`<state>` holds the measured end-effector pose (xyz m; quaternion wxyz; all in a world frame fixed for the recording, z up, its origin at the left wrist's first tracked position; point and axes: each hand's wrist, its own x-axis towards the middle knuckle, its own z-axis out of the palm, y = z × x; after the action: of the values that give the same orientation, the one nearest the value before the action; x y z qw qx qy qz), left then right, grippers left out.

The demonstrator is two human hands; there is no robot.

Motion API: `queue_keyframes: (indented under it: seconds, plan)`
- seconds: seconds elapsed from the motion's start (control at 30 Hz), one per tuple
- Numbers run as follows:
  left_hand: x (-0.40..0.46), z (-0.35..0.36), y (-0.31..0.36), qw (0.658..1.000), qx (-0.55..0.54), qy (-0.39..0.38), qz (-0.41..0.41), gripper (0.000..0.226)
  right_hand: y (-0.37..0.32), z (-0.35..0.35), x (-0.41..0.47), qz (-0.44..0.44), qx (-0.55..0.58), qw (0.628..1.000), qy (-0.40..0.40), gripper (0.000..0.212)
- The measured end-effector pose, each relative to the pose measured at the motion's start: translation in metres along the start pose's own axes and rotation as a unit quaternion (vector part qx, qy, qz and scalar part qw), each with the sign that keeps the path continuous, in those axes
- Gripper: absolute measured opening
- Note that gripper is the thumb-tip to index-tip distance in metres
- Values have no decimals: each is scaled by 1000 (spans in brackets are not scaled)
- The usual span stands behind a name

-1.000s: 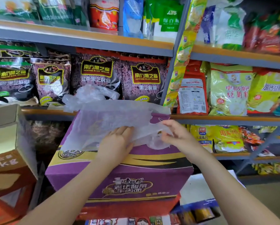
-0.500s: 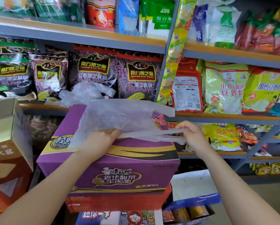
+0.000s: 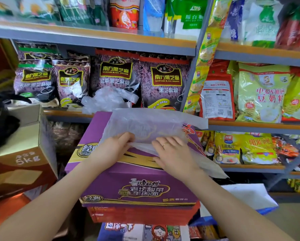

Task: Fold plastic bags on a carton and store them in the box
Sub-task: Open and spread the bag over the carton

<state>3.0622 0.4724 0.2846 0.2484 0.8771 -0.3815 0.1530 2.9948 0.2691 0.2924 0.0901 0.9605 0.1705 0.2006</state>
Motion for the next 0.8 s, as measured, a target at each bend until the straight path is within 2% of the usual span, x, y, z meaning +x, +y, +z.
queue_keyframes:
  seconds: [0.03,0.07,0.13,0.17,0.23,0.27,0.33,0.4,0.53,0.6,0.7,0.77,0.8]
  plan:
    - [-2,-4,2,999,19,20,22,11,-5,3,5,2,-19,1000,20,25]
    - [-3,-6,0,998,41,35,38,15,-9,4,9,12,-28,999,33,22]
    - [-4,-10,-7,991,109,44,57,27,-13,3,17,30,-44,998,39,34]
    - [-5,-11,-12,985,147,46,72,26,-11,1,20,35,-55,997,35,36]
    - [-8,-12,-26,974,202,28,103,6,-1,2,21,34,-71,997,9,39]
    - [-11,-12,-35,972,210,18,106,22,6,1,19,41,-79,996,-18,41]
    - [-18,-13,-51,974,210,-23,80,42,21,5,11,58,-95,992,-58,46]
    - [-20,-16,-59,979,186,-43,66,52,34,10,0,80,-115,986,-92,45]
    - [-15,-17,-64,986,149,-77,22,55,51,9,-25,109,-68,980,-153,45]
    - [-9,-16,-69,986,147,-76,-33,57,52,3,-32,137,-59,973,-176,49]
    - [1,-16,-54,960,203,-166,-100,63,37,-3,-35,136,-73,973,-169,42]
    - [1,-11,-24,980,133,-134,-59,74,15,-21,-32,118,-94,977,-149,31]
    - [-3,-7,-7,989,85,-120,-19,77,0,-33,-28,106,-75,976,-175,31]
